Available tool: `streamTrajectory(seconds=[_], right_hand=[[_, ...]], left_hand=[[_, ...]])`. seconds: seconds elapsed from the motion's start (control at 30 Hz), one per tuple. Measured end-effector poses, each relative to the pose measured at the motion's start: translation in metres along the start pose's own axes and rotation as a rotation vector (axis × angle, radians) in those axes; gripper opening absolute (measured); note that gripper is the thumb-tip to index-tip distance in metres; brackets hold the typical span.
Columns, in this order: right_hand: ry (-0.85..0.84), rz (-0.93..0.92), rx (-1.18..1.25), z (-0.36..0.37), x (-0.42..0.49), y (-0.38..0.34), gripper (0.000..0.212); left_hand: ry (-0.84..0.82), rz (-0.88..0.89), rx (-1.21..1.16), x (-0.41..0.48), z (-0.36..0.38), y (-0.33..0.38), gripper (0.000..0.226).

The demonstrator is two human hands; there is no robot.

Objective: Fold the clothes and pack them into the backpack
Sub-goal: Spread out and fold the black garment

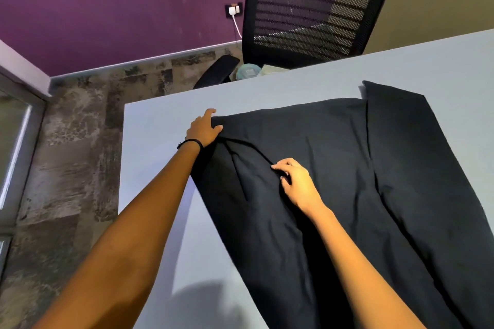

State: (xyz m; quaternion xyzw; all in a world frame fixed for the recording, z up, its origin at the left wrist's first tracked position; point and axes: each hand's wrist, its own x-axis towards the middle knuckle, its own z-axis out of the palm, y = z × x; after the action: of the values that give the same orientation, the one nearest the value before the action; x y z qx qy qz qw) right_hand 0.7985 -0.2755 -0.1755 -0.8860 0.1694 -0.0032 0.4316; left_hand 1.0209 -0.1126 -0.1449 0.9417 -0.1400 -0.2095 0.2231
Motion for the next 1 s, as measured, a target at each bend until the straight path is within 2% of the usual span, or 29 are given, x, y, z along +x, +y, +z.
streamTrajectory(seconds=[0.17,0.33,0.43,0.53,0.57,0.6,0.67,0.77,0.83,0.93,1.0], right_hand=[[0.057,0.015,0.124,0.0,-0.01,0.007,0.035],[0.144,0.022,0.222,-0.001,-0.019,0.009,0.034],[0.219,0.045,0.246,-0.004,-0.024,0.012,0.032],[0.267,0.087,0.268,-0.008,-0.027,0.014,0.031],[0.261,0.112,0.293,-0.01,-0.029,0.014,0.033],[0.252,0.144,0.326,-0.013,-0.031,0.013,0.035],[0.251,0.218,0.372,-0.017,-0.038,0.013,0.035],[0.195,0.344,0.367,-0.023,-0.05,0.013,0.018],[0.094,0.398,0.356,-0.026,-0.06,0.012,0.01],[-0.078,0.403,0.207,-0.027,-0.074,0.012,0.021],[-0.13,0.41,0.057,-0.025,-0.082,0.015,0.031]], left_hand=[[0.136,0.05,-0.221,0.01,-0.012,0.021,0.018],[0.101,-0.033,-0.624,0.021,-0.017,0.067,0.007],[-0.011,-0.012,-0.734,0.021,-0.008,0.102,0.011],[-0.169,0.022,-0.646,0.021,0.011,0.114,0.012],[-0.198,0.014,-0.614,0.021,0.019,0.111,0.02],[-0.188,0.024,-0.558,0.02,0.026,0.105,0.032],[-0.062,0.103,-0.361,0.019,0.038,0.089,0.041],[0.089,0.185,-0.128,0.018,0.048,0.069,0.045],[0.122,0.14,-0.098,0.021,0.048,0.064,0.045],[0.1,0.099,-0.122,0.027,0.045,0.061,0.037],[0.099,0.103,-0.136,0.03,0.045,0.06,0.03]])
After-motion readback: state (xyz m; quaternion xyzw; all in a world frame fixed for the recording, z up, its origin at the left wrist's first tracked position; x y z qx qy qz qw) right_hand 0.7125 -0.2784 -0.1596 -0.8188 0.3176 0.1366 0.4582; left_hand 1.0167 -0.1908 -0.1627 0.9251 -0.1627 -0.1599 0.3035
